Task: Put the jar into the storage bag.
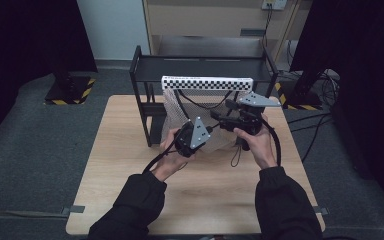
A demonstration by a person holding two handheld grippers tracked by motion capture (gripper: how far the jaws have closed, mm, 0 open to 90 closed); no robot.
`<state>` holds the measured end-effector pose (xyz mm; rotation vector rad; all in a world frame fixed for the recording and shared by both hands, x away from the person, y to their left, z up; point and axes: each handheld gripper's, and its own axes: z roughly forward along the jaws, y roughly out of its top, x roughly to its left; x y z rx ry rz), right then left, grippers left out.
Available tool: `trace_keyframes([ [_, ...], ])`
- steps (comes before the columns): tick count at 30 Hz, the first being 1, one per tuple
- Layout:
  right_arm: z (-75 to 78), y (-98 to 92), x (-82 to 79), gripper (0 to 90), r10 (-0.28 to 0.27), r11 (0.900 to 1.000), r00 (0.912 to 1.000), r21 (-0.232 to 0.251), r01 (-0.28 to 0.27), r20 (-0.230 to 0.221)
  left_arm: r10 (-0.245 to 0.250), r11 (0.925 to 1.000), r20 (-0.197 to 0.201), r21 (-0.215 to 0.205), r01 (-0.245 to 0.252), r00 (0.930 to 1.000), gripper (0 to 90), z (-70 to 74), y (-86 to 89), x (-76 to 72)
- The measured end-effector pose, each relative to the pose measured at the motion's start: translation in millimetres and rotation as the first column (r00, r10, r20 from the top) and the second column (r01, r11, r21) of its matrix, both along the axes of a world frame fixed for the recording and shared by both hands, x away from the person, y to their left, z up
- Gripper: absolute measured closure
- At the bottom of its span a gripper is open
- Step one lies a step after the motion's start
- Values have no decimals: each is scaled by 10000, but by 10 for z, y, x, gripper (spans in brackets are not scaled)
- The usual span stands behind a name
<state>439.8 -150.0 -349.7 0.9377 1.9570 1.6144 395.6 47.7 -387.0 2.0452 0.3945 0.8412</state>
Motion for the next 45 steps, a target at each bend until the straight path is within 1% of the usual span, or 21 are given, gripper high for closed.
trace_keyframes([
  [1,29,-23,-21,264,-118,9996,9997,257,113,201,-7,10000,-58,-54,6,10000,815,-5,0,5],
  [2,29,-23,-21,264,-118,9996,9997,257,113,201,-35,10000,-104,-85,34,9999,815,-8,3,13],
  [4,58,-48,-44,253,-287,9984,9988,489,268,385,-56,9998,-206,-217,52,9998,774,-6,5,24],
  [8,80,-79,-66,224,-726,9966,9952,442,698,662,13,9991,-334,-426,-27,9994,686,0,13,42],
  [13,64,-98,-73,183,-931,9953,9936,336,911,639,78,9978,-496,-651,-110,9987,572,12,19,55],
  [17,47,-116,-70,173,-1109,9934,9921,356,1090,592,277,9984,-192,-493,-286,9994,434,27,30,62],
  [19,45,-122,-71,170,-1133,9931,9919,353,1114,576,326,9985,-208,-436,-334,9993,391,42,44,71],
  [21,43,-129,-74,166,-1132,9932,9919,356,1112,580,235,9991,-90,-346,-238,9997,332,53,56,78],
  [22,43,-130,-75,165,-1121,9933,9920,359,1102,584,252,9993,50,-286,-251,9997,315,63,65,77],
  [23,44,-131,-76,163,-1111,9934,9921,362,1091,581,244,9992,78,-310,-241,9997,296,70,70,78],
  [24,45,-132,-79,161,-1102,9935,9922,354,1082,580,125,9994,-1,-331,-125,9999,277,79,77,82],
  [26,45,-132,-85,159,-1050,9941,9928,344,1032,571,-383,9986,-216,-381,374,9990,236,94,91,84],
  [27,45,-132,-89,159,-1028,9943,9930,330,1010,578,-690,9968,-121,-404,684,9975,221,113,107,71],
  [29,45,-138,-96,157,-1015,9946,9930,268,1000,609,-567,9983,192,-122,570,9982,209,149,115,49],
  [30,47,-144,-96,157,-1020,9945,9929,278,1005,607,-530,9985,275,-147,534,9982,206,166,126,44],
  [32,55,-151,-98,157,-1037,9941,9929,368,1017,583,-406,9984,293,-377,417,9987,202,192,150,42],
  [35,71,-151,-103,157,-1036,9941,9927,400,1012,623,-50,9978,290,-655,69,9996,201,227,194,52],
  [39,88,-153,-115,148,-1072,9936,9919,418,1045,686,409,9900,-81,-1347,-417,9991,202,258,249,74],
  [41,92,-160,-125,141,-1113,9930,9915,467,1083,668,611,9822,-341,-1760,-661,9976,200,276,282,83],
  [42,91,-166,-129,137,-1128,9928,9913,471,1098,675,738,9767,-460,-1986,-816,9962,199,285,299,86],
  [45,88,-191,-137,130,-1219,9917,9902,504,1186,684,1134,9637,-611,-2360,-1247,9917,194,311,348,95],
])
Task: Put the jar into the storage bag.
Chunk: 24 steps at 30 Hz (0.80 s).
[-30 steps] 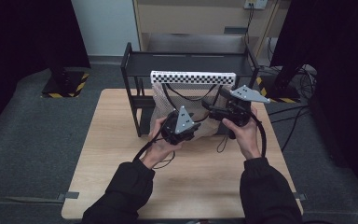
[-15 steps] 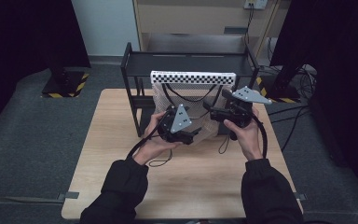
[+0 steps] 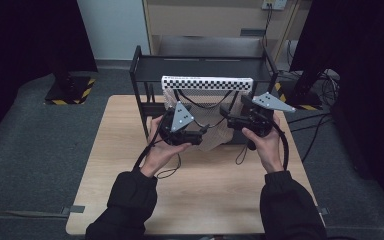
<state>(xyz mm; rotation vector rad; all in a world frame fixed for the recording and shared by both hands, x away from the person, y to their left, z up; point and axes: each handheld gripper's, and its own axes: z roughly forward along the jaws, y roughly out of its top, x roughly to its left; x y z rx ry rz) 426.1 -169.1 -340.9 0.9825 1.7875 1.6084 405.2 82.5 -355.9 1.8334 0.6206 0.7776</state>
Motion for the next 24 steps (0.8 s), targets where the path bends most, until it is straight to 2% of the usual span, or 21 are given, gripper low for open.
trace_keyframes([
  [2,-4,-17,-4,123,-63,10000,10000,40,63,-21,144,9997,-98,-185,-146,9998,189,12,28,4],
  [5,-16,-47,-17,100,-153,9999,9999,50,154,-69,254,9972,-369,-696,-280,9990,186,26,63,9],
  [8,-38,-83,-38,80,-264,9996,9996,20,265,-134,382,9947,-428,-936,-420,9984,174,27,91,17],
  [11,-72,-127,-66,72,-408,9992,9990,4,408,-176,579,9927,-490,-1030,-627,9971,159,29,112,17],
  [17,-142,-233,-124,57,-536,9986,9980,-3,536,-345,606,9912,-625,-1136,-674,9962,142,42,162,-21],
  [21,-199,-294,-189,51,-482,9988,9976,-58,480,-500,730,9934,-722,-831,-789,9947,137,-22,221,-81],
  [24,-255,-333,-253,49,-453,9989,9977,-116,448,-507,939,9919,-904,-771,-1010,9915,138,-99,288,-109],
])
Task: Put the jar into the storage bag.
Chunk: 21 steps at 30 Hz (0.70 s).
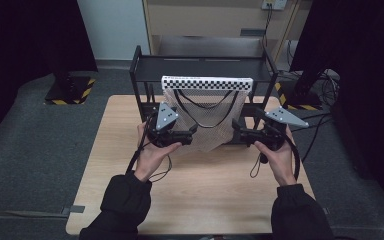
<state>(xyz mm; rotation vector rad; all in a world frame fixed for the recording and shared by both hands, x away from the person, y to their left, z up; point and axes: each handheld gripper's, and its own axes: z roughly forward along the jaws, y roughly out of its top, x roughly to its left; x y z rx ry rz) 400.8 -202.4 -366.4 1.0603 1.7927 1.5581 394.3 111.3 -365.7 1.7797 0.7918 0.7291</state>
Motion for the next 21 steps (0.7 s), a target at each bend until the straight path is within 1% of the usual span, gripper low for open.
trace_keyframes([
  [2,-38,-27,-39,48,19,10000,10000,-65,-20,-77,141,9999,-112,-12,-142,9998,138,-37,53,-17],
  [6,-107,-91,-112,47,31,10000,9999,-61,-32,-150,373,9989,-233,-262,-379,9990,141,-65,159,-63],
  [9,-159,-132,-157,47,29,10000,9998,-58,-30,-203,473,9981,-212,-376,-480,9987,144,-66,219,-112],
  [12,-212,-160,-173,47,-10,9999,9995,-117,6,-327,516,9981,-177,-327,-522,9985,144,-86,267,-183],
  [15,-248,-170,-176,47,-44,9998,9992,-218,35,-404,621,9980,-157,-130,-623,9979,144,-120,321,-245],
  [19,-297,-164,-198,47,3,9990,9988,-447,-24,-487,750,9970,-306,-154,-755,9967,146,-186,394,-268],
  [21,-322,-160,-206,46,56,9985,9985,-540,-85,-541,864,9962,-449,-64,-868,9952,147,-229,424,-261],
])
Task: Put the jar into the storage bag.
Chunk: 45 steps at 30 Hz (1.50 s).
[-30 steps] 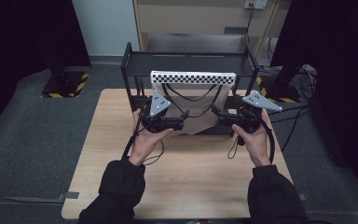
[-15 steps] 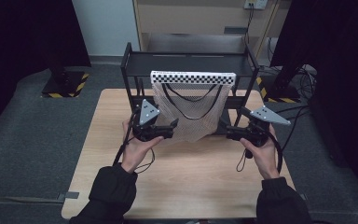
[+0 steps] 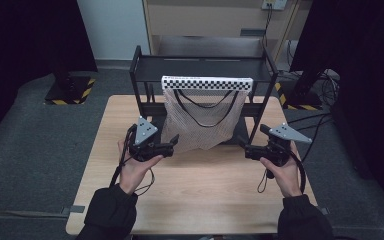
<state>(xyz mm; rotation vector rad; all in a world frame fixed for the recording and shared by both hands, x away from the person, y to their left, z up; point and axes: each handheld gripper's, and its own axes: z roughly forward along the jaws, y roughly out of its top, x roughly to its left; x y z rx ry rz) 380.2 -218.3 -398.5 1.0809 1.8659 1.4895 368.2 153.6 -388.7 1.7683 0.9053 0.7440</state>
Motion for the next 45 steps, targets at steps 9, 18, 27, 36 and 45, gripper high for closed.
trace_keyframes([
  [9,-158,32,-22,48,235,9976,9986,-646,-266,-482,-59,9991,-549,407,82,9985,149,-204,-4,-35],
  [18,-390,97,-9,60,353,9934,9925,-1044,-477,-1172,-449,9936,-1245,977,573,9912,150,-458,-178,-8],
  [27,-692,210,40,58,525,9849,9749,-1501,-864,-2166,-574,9854,-2035,1459,883,9774,149,-705,-266,22],
  [36,-840,199,75,62,268,9754,9621,-2034,-845,-2712,-277,9881,-3046,1361,723,9521,144,-888,-204,100],
  [45,-933,143,112,59,-215,9678,9485,-2444,-595,-3160,250,9941,-3968,1068,191,9176,143,-1049,-35,201],
])
